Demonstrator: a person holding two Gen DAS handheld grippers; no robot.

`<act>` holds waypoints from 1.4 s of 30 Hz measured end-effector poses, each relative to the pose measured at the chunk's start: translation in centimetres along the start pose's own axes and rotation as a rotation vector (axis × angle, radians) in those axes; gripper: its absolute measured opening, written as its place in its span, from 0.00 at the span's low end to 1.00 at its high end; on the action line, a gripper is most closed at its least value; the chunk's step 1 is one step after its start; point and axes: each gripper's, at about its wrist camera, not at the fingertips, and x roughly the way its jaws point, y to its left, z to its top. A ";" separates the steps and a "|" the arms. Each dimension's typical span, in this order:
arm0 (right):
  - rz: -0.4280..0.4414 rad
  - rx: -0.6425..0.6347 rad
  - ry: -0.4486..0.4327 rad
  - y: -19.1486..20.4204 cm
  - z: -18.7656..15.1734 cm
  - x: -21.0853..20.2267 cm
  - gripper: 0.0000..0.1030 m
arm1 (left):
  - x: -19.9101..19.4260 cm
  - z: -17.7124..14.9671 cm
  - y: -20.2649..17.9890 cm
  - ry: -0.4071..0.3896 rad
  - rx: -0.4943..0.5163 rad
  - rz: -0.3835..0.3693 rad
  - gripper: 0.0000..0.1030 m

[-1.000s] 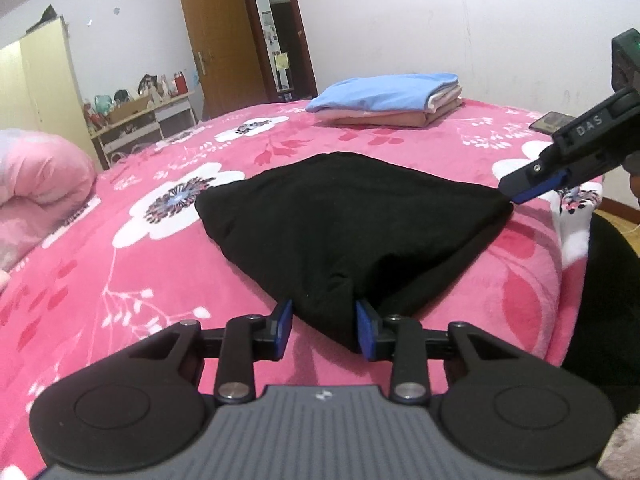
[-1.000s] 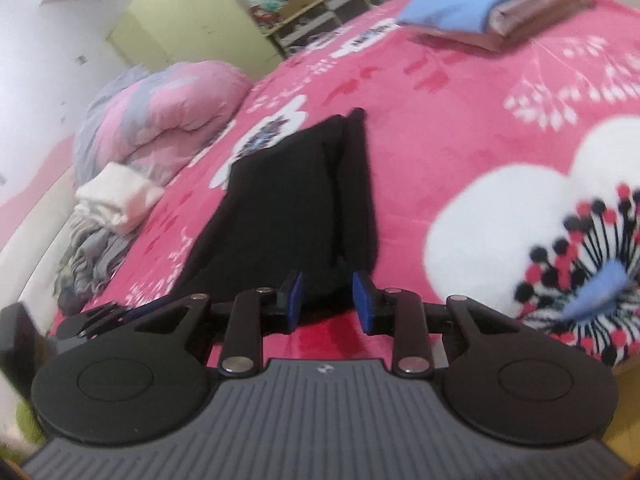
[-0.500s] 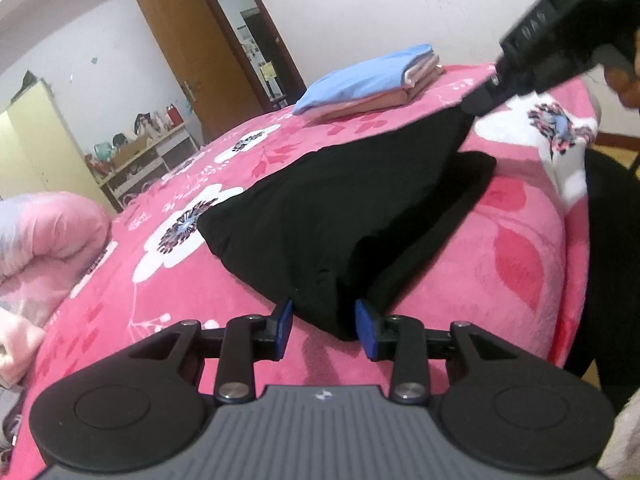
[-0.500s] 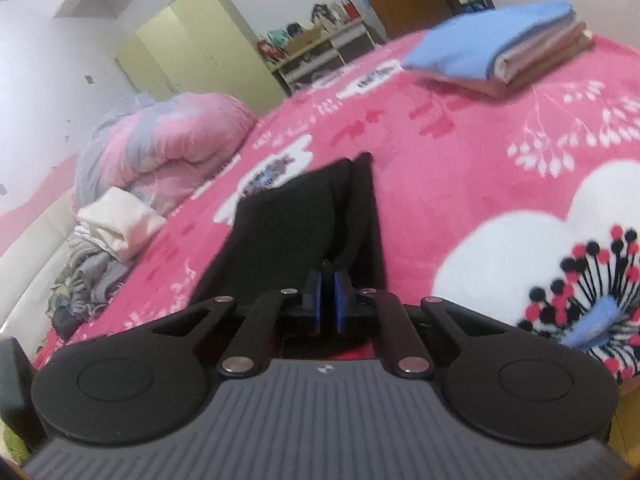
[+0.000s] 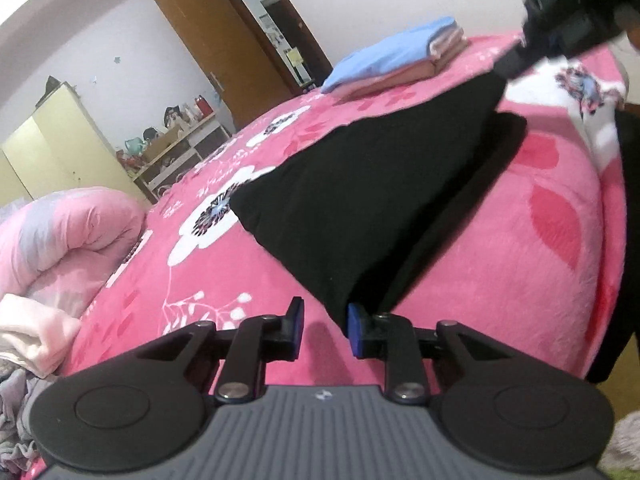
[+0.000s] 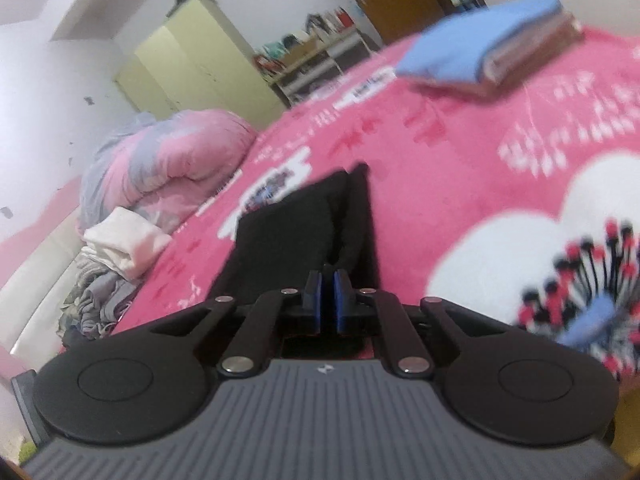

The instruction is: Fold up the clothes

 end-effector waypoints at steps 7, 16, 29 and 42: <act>0.043 0.019 -0.002 0.4 -0.7 0.1 0.05 | 0.0 0.6 -1.6 -0.067 0.145 0.020 0.39; 0.052 0.015 -0.015 0.8 -0.1 0.1 0.05 | -0.6 1.1 0.2 -0.081 0.048 0.016 0.03; 0.030 0.038 0.033 0.0 -1.4 0.0 0.05 | -1.1 -0.7 1.5 -0.072 -0.057 -0.018 0.02; -0.066 -0.057 0.113 -1.2 -2.6 1.8 0.05 | -1.4 -2.2 1.1 -0.030 -0.107 -0.087 0.07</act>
